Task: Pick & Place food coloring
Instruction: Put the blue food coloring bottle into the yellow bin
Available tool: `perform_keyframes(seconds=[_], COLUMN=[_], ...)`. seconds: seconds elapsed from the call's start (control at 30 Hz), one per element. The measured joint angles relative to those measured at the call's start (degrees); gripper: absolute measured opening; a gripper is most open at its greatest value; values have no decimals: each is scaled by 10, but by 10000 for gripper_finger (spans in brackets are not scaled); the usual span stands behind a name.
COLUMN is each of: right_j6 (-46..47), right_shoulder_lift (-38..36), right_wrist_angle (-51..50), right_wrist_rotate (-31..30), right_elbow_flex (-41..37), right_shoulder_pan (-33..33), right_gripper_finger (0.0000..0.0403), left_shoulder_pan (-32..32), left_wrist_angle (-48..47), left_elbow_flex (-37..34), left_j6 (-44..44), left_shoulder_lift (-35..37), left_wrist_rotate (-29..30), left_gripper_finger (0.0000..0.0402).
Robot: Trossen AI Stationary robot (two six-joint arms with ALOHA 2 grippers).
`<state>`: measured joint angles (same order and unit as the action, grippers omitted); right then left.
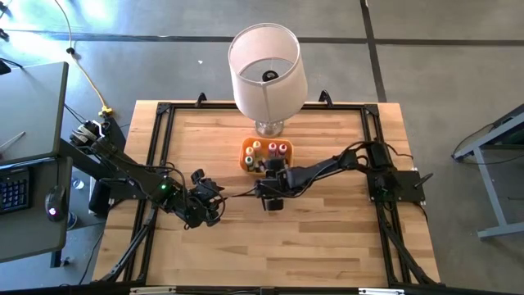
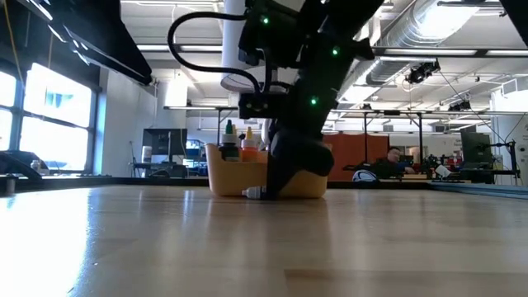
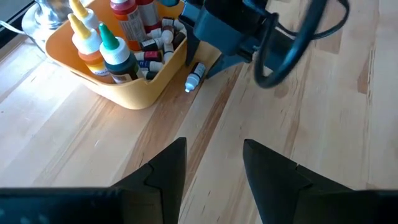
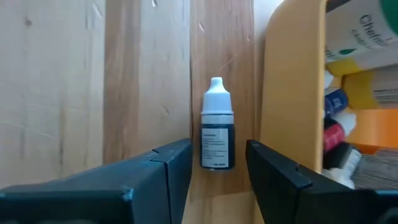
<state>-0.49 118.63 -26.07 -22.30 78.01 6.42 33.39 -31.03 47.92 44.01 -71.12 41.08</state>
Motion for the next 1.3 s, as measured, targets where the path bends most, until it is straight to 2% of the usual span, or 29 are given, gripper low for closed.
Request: perform_keyframes(seconds=[0.17, 0.43, 0.77, 0.87, 0.97, 1.2, 1.3], right_j6=[0, -12, -30, -26, -29, -58, -44], right_shoulder_lift=[-2, -3, -7, -20, -56, -126, -132], right_wrist_angle=[32, 66, 76, 71, 71, 65, 56], right_wrist_rotate=[33, 49, 64, 67, 49, -94, -84], right_elbow_flex=[-20, -37, -38, -41, -41, -39, -39], right_shoulder_pan=[-11, -22, -22, -21, -18, -34, -58], right_gripper_finger=[144, 139, 64, 55, 63, 65, 63], left_shoulder_pan=[0, 0, 0, 0, 0, 0, 0], left_wrist_angle=[0, 0, 0, 0, 0, 0, -1], left_elbow_flex=[0, 0, 0, 0, 0, 0, 0], left_j6=[0, 0, 0, 0, 0, 0, 0], left_shoulder_lift=[0, 0, 0, 0, 0, 0, 0], left_wrist_rotate=[0, 0, 1, 1, 1, 2, 2], left_gripper_finger=[156, 156, 156, 156, 156, 156, 156])
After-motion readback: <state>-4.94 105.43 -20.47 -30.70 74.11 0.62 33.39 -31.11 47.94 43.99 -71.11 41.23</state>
